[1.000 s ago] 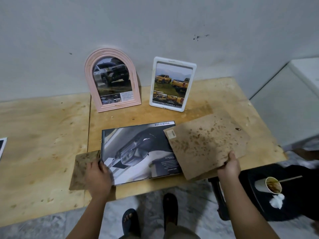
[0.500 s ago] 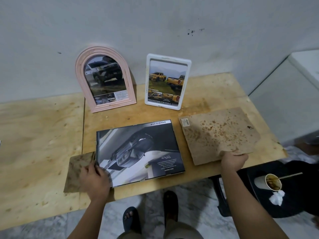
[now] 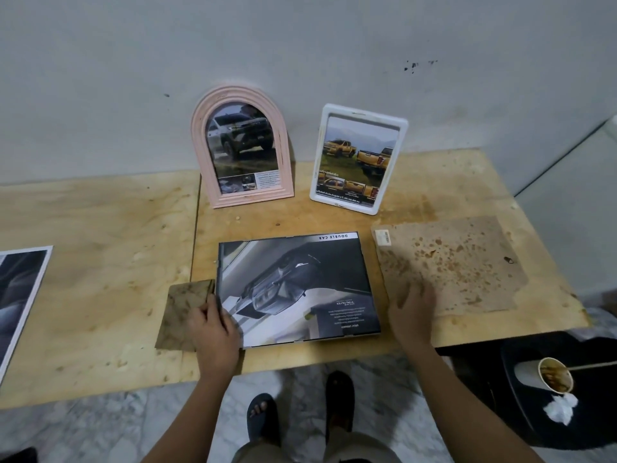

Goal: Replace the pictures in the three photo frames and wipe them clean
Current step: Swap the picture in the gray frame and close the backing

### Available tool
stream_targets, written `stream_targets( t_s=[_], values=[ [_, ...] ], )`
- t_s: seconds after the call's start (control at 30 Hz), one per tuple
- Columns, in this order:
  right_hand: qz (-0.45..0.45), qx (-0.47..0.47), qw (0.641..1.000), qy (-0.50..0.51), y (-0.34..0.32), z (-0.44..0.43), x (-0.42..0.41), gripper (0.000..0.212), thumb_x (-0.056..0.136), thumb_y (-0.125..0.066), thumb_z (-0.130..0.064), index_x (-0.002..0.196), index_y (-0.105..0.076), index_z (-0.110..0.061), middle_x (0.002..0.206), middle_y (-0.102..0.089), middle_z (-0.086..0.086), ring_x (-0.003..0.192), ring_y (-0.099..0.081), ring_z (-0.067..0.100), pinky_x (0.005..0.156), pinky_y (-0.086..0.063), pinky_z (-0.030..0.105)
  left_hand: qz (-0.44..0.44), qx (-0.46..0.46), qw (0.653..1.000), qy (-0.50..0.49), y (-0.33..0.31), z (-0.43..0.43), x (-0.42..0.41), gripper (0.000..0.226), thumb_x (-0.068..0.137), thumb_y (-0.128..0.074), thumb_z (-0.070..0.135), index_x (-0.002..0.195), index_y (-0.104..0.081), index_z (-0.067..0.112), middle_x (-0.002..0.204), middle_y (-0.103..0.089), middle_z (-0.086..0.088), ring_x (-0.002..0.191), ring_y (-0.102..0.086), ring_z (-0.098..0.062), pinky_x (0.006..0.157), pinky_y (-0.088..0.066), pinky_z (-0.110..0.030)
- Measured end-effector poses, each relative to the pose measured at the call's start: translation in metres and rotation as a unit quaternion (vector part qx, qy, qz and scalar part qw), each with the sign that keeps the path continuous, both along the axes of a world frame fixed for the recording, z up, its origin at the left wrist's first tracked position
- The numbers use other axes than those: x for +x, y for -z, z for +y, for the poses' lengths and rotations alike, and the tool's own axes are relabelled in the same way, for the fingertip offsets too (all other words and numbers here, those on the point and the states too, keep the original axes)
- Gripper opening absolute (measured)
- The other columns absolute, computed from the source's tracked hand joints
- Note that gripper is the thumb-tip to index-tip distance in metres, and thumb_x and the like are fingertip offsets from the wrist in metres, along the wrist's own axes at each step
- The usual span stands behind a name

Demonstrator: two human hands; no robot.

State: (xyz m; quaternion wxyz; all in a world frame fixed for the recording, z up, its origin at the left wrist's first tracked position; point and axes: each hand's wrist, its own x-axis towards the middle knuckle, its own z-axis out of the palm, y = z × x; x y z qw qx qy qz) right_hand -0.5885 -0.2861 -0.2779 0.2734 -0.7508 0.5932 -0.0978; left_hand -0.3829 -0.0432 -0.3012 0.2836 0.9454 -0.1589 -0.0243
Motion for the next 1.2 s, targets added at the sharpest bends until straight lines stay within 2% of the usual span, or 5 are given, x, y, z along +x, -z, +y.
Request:
stream_targets(
  t_s=[0.17,0.37,0.63,0.87,1.2],
  values=[
    [-0.044,0.007,0.993,-0.105,-0.009,0.023,0.027,0.022,0.086,-0.050,-0.002,0.107,-0.055,-0.005,0.110,-0.050,0.013,0.097,-0.046,0.022,0.079,-0.037,0.027,0.029,0.004,0.996,0.087,-0.007,0.006,-0.007,0.046,0.094,-0.048,0.024,0.136,-0.045,0.006,0.126,-0.047,-0.016,0.115,-0.045,-0.030,0.094,-0.042,-0.044],
    [0.014,0.027,0.994,-0.103,-0.011,0.037,0.036,0.041,0.091,-0.048,-0.015,0.131,-0.041,-0.007,0.136,-0.037,0.014,0.116,-0.044,0.028,0.095,-0.043,0.037,0.077,0.048,0.989,0.120,-0.013,0.007,-0.005,0.065,0.094,-0.050,0.036,0.147,-0.026,0.010,0.153,-0.028,-0.008,0.141,-0.023,-0.024,0.115,-0.022,-0.038],
    [0.052,0.054,0.993,-0.094,-0.007,0.052,0.046,0.073,0.090,-0.057,-0.036,0.146,-0.020,-0.007,0.151,-0.022,0.012,0.137,-0.026,0.027,0.111,-0.030,0.036,0.082,0.087,0.982,0.145,-0.017,-0.001,0.001,0.069,0.097,-0.044,0.037,0.149,-0.011,0.006,0.158,-0.010,-0.007,0.147,0.001,-0.021,0.117,0.001,-0.030],
    [-0.002,0.118,0.993,-0.021,-0.015,0.039,0.061,0.074,0.074,-0.076,-0.022,0.132,-0.035,-0.001,0.135,-0.033,0.016,0.122,-0.037,0.031,0.097,-0.038,0.036,0.085,0.042,0.989,0.117,-0.018,-0.007,0.006,0.052,0.079,-0.070,0.014,0.123,-0.045,0.009,0.130,-0.047,-0.009,0.128,-0.038,-0.029,0.106,-0.037,-0.042],
    [0.095,0.102,0.989,-0.040,-0.024,0.038,0.075,0.101,0.059,-0.085,-0.040,0.135,-0.029,-0.002,0.138,-0.031,0.014,0.127,-0.031,0.030,0.103,-0.034,0.038,0.088,0.085,0.987,0.100,-0.026,-0.016,0.004,0.052,0.081,-0.060,0.006,0.129,-0.041,0.008,0.133,-0.043,-0.009,0.129,-0.037,-0.027,0.103,-0.039,-0.038]
  ],
)
